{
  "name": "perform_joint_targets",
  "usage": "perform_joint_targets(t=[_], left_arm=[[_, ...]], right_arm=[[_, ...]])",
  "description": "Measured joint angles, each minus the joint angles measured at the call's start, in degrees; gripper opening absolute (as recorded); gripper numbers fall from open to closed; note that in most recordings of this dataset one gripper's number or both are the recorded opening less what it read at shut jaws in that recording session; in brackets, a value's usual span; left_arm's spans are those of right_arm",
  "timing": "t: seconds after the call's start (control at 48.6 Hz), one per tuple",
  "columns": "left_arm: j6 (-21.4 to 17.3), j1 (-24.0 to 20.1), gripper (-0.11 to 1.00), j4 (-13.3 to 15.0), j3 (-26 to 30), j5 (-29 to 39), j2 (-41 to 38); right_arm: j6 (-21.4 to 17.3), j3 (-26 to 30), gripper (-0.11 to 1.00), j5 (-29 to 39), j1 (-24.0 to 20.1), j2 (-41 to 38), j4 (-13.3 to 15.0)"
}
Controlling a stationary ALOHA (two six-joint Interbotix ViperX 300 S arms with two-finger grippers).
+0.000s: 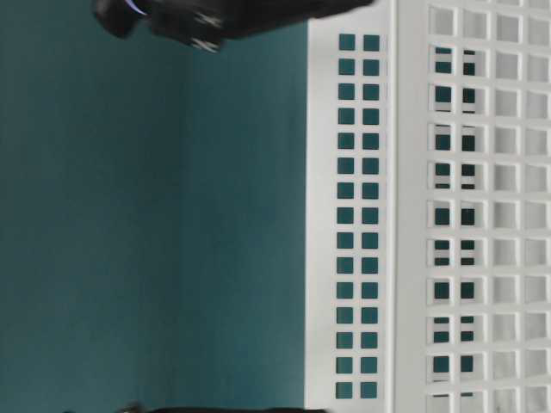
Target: Lift the white basket with both hands.
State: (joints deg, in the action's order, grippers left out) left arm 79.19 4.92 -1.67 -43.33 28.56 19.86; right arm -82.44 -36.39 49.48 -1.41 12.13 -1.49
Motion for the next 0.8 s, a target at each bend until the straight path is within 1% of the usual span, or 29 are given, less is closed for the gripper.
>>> perform_joint_targets(t=[0.165,0.268,0.412,0.474,0.535,0.679,0.741,0.803], left_arm=[[-1.14,-0.35,0.88,0.00,-0.26,0.26,5.10],[-2.20,-0.70,0.87,0.00,-0.53,0.62,9.49],[-5.19,-1.76,0.88,0.00,-1.32,0.53,14.85],[-7.12,-2.20,0.88,0.09,-1.85,0.26,17.49],[-9.93,-2.55,0.88,0.00,-2.46,-0.62,20.21],[-17.14,-2.90,0.88,0.00,-3.78,-3.96,25.66],[-20.30,-2.90,0.88,0.00,-4.04,-4.48,27.42],[-22.59,-2.99,0.88,0.00,-4.39,-4.57,28.92]], right_arm=[[2.37,0.09,0.97,0.88,0.00,6.59,0.00],[4.83,0.00,0.97,0.18,0.00,10.46,0.00],[10.99,-0.70,0.97,-2.64,0.00,15.29,0.09],[13.71,-1.76,0.97,-4.83,0.00,17.14,0.09],[15.73,-2.81,0.97,-7.82,0.09,18.81,0.00],[19.51,-5.80,0.97,-16.52,0.62,23.55,0.18],[21.36,-7.03,0.97,-20.21,0.79,25.93,0.62],[22.85,-7.82,0.97,-22.68,1.05,27.77,0.88]])
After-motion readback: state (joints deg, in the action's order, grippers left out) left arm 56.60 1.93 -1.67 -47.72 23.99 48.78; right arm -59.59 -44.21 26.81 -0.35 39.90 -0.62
